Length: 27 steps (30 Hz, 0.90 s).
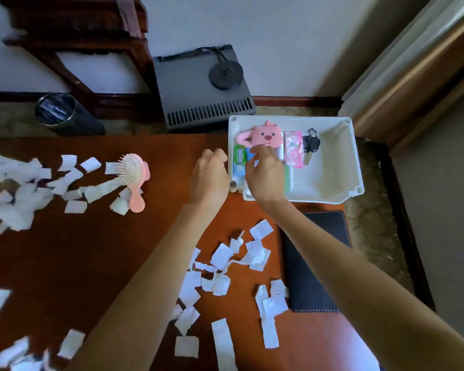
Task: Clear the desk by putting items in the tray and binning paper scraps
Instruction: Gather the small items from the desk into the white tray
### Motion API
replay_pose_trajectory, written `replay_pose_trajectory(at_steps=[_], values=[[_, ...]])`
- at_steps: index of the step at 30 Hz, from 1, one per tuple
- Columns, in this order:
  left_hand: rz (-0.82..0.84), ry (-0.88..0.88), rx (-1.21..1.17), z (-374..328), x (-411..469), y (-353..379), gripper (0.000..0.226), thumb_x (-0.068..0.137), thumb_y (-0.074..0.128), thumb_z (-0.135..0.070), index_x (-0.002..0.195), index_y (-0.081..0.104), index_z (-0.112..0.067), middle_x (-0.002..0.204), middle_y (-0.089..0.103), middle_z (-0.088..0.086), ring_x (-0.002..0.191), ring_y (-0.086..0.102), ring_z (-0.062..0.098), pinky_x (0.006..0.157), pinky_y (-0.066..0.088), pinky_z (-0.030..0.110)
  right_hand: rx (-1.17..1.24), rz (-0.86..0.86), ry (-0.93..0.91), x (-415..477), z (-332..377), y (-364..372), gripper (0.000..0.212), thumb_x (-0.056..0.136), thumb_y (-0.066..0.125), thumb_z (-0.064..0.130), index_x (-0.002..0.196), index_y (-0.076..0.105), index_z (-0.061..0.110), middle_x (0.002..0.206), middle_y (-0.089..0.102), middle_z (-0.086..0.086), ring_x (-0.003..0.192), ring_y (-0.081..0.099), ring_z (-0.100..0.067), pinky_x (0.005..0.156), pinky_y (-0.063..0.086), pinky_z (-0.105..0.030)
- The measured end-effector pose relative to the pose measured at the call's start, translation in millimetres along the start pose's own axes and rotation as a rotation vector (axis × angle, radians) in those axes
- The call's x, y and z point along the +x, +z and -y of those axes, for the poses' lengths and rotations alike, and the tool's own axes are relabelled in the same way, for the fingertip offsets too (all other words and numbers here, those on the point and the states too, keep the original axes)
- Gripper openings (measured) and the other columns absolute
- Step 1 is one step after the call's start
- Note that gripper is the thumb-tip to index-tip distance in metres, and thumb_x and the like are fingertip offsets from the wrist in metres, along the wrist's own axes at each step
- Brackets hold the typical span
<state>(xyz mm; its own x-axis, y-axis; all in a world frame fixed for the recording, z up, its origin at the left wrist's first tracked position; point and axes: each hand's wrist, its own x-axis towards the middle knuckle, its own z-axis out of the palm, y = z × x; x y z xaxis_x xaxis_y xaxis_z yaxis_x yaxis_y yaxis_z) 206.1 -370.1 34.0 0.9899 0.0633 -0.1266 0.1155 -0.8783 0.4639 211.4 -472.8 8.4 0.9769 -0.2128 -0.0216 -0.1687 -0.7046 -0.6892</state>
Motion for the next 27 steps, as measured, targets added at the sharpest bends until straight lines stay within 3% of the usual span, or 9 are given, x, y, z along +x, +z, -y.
replay_pose_trajectory(at_steps=[5,9,13,17,23,27], values=[[-0.074,-0.208,0.014,98,-11,-36,0.032,0.096,0.043,-0.005,0.126,0.053,-0.005,0.124,0.057,0.014,0.113,0.057,0.028,0.09,0.05,0.032,0.032,0.201,-0.12,-38,69,74,0.027,0.089,0.048,0.005,0.113,0.058,0.0,0.113,0.06,-0.019,0.099,0.06,-0.036,0.083,0.047,-0.04],[-0.018,-0.324,0.019,185,-16,-59,0.028,0.097,0.046,-0.014,0.12,0.056,-0.002,0.116,0.062,0.016,0.105,0.061,0.029,0.083,0.053,0.033,0.008,0.396,0.024,-59,114,148,0.03,0.09,0.051,0.017,0.115,0.055,0.0,0.119,0.056,-0.018,0.103,0.059,-0.038,0.084,0.048,-0.041],[0.058,-0.368,0.004,242,-18,-74,0.033,0.097,0.043,-0.006,0.128,0.053,-0.005,0.13,0.055,0.015,0.118,0.055,0.029,0.094,0.05,0.035,0.014,0.361,0.307,-62,142,200,0.042,0.093,0.049,0.03,0.121,0.046,-0.001,0.121,0.056,-0.018,0.107,0.059,-0.036,0.087,0.049,-0.042],[0.109,-0.316,-0.034,272,-17,-83,0.033,0.098,0.04,-0.007,0.127,0.053,-0.005,0.129,0.056,0.014,0.118,0.056,0.027,0.093,0.05,0.033,-0.047,0.333,0.433,-58,146,216,0.036,0.092,0.05,0.028,0.113,0.057,0.0,0.113,0.063,-0.017,0.103,0.062,-0.036,0.083,0.051,-0.038],[0.112,-0.286,-0.049,289,-31,-91,0.032,0.099,0.04,-0.01,0.127,0.054,-0.005,0.129,0.057,0.012,0.117,0.058,0.025,0.092,0.05,0.028,-0.126,0.281,0.418,-71,154,209,0.031,0.084,0.056,0.023,0.107,0.06,0.002,0.103,0.067,-0.016,0.095,0.064,-0.035,0.078,0.054,-0.037],[0.033,-0.319,-0.045,302,-55,-105,0.028,0.099,0.04,-0.013,0.12,0.056,-0.005,0.121,0.061,0.011,0.11,0.06,0.023,0.086,0.05,0.026,-0.12,0.239,0.258,-99,173,197,0.025,0.087,0.049,0.017,0.104,0.059,0.002,0.1,0.066,-0.017,0.093,0.061,-0.037,0.069,0.042,-0.032]])
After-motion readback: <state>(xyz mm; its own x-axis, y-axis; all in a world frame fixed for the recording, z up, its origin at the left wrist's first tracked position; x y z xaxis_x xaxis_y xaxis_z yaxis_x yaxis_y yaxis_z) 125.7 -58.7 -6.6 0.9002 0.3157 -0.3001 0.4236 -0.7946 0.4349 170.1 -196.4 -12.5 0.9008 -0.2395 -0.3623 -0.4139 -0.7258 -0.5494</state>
